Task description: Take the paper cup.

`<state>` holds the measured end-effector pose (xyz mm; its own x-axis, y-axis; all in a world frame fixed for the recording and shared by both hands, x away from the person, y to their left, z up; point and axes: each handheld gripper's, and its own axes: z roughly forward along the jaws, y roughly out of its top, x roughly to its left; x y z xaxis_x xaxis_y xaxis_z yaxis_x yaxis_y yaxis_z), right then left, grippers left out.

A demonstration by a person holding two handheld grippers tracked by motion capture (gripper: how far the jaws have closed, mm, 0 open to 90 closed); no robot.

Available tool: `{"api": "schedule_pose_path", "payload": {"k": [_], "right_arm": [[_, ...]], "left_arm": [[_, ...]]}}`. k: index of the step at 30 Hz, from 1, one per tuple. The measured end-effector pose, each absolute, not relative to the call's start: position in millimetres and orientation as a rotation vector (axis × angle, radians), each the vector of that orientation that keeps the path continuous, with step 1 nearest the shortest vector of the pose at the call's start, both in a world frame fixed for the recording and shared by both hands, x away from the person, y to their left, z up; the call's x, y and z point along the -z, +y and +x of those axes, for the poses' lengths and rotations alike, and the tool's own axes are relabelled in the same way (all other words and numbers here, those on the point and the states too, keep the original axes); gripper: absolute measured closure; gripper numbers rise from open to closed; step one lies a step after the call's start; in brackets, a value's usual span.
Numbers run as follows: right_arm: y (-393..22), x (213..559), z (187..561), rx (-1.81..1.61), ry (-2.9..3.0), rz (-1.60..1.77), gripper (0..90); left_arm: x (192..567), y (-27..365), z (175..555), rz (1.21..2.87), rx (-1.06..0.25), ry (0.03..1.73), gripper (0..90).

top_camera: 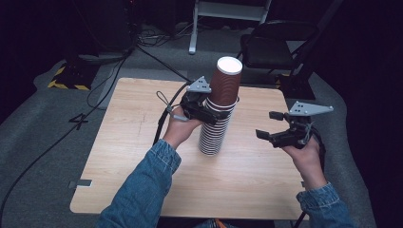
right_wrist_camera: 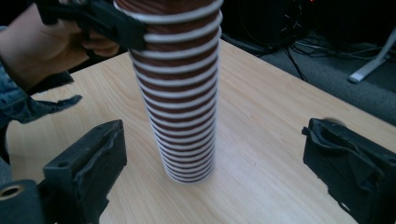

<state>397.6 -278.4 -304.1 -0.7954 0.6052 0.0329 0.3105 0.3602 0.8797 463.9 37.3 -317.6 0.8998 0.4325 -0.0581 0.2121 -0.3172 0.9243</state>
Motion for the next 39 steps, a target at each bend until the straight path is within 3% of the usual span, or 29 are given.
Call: {"api": "schedule_pose_path", "payload": {"k": [21,39], "right_arm": [[-216.4,247.6,443.7,-1.536,2.379,0.653,2.7],[-181.3,252.1,474.5,-1.596,2.437,0.588,0.5]], "left_arm": [[317.7,37.4,463.7,1.91,-0.242,0.471,3.3],[317.7,37.4,463.6,1.911,-0.245,0.468,3.4]]}}
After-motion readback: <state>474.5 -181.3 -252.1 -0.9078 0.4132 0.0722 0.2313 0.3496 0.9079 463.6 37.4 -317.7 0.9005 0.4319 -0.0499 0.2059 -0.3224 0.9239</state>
